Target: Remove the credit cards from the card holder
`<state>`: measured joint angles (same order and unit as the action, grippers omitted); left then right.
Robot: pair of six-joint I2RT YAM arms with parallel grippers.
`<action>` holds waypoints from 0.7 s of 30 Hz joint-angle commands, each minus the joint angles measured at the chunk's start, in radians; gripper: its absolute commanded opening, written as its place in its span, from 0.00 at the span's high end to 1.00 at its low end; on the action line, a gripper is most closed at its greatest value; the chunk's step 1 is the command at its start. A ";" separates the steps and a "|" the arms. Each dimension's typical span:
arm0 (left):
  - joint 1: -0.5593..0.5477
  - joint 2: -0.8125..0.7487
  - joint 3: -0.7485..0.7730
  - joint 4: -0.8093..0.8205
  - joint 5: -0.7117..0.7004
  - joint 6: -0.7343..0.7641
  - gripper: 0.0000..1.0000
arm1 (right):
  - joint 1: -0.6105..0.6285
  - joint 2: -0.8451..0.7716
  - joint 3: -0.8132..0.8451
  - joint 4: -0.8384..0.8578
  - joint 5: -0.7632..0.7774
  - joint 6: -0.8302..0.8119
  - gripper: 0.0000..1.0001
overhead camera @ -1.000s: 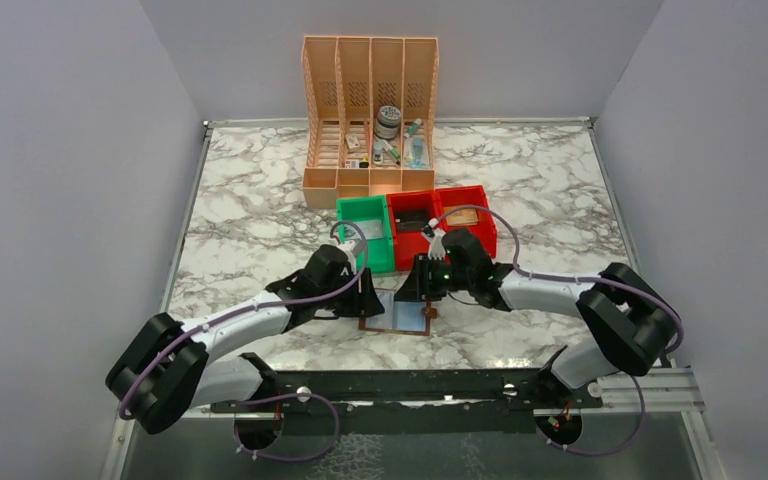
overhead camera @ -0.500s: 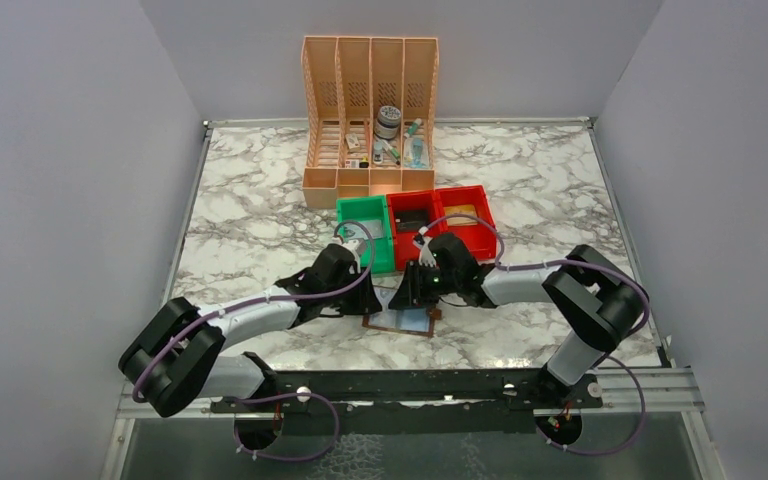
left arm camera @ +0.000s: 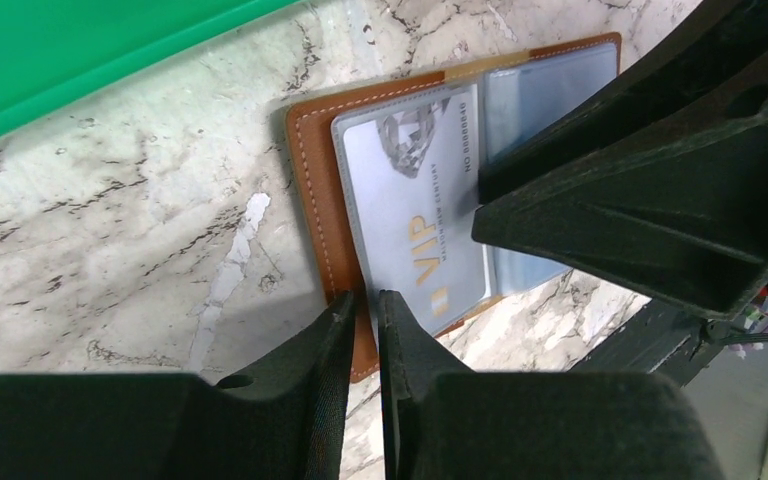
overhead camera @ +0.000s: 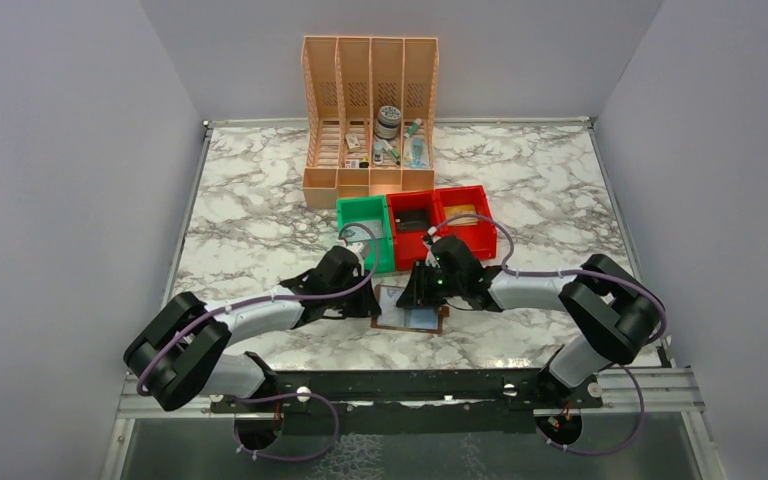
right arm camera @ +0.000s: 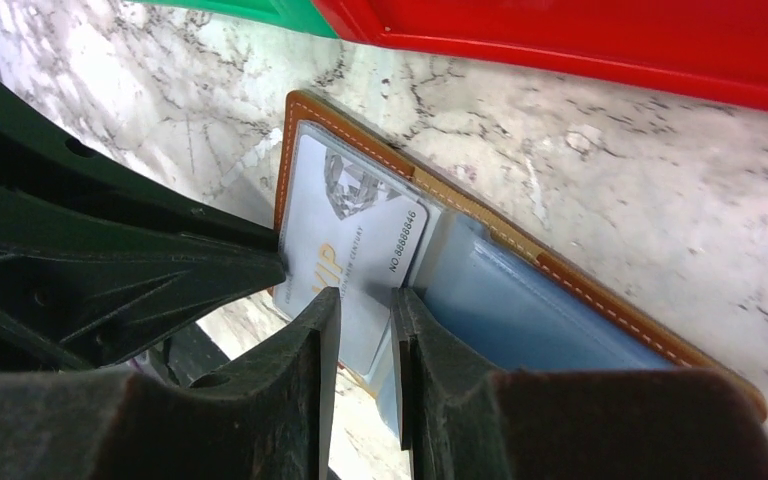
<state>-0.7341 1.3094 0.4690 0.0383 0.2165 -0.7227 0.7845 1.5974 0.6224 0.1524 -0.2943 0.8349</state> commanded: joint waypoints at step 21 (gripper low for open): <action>-0.091 0.109 0.036 0.049 -0.039 -0.019 0.97 | 0.009 0.048 -0.091 0.100 -0.013 0.145 0.76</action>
<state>-0.7872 1.3727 0.5030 0.0467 0.1959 -0.7231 0.7769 1.5837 0.5720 0.2062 -0.2638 0.9340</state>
